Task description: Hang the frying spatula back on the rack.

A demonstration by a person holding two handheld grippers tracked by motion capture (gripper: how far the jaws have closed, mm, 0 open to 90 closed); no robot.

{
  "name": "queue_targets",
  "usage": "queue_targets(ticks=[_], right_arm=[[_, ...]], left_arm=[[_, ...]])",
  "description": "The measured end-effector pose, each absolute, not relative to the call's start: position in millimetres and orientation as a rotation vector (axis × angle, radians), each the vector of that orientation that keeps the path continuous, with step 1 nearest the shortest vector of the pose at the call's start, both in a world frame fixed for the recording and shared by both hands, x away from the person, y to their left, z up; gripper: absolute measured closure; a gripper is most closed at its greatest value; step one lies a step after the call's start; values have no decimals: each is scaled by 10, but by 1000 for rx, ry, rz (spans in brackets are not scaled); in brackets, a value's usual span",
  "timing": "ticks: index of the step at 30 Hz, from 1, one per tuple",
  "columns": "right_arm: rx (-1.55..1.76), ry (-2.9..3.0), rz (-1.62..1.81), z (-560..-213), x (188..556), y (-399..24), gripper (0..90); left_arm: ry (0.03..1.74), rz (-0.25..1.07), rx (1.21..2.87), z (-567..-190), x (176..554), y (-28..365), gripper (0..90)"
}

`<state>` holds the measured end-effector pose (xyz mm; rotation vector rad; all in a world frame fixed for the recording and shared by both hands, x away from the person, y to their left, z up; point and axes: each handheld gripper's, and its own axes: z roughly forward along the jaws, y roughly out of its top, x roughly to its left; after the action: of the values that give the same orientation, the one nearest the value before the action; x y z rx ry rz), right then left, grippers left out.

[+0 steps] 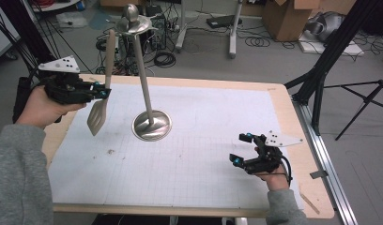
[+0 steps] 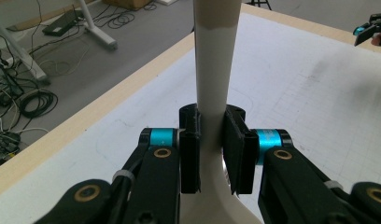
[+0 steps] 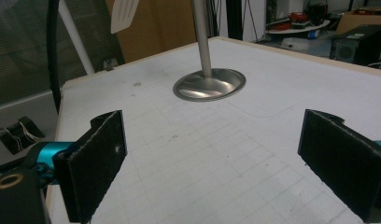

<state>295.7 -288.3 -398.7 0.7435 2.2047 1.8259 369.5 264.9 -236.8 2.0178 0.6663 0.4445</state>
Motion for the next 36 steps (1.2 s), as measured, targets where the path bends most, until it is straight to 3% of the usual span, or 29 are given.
queue_targets(ticks=[36], right_arm=[[740,2198,1826,-3982,2947,-2884,69]], left_arm=[[685,452,2018,-2425,3794,2485,770]])
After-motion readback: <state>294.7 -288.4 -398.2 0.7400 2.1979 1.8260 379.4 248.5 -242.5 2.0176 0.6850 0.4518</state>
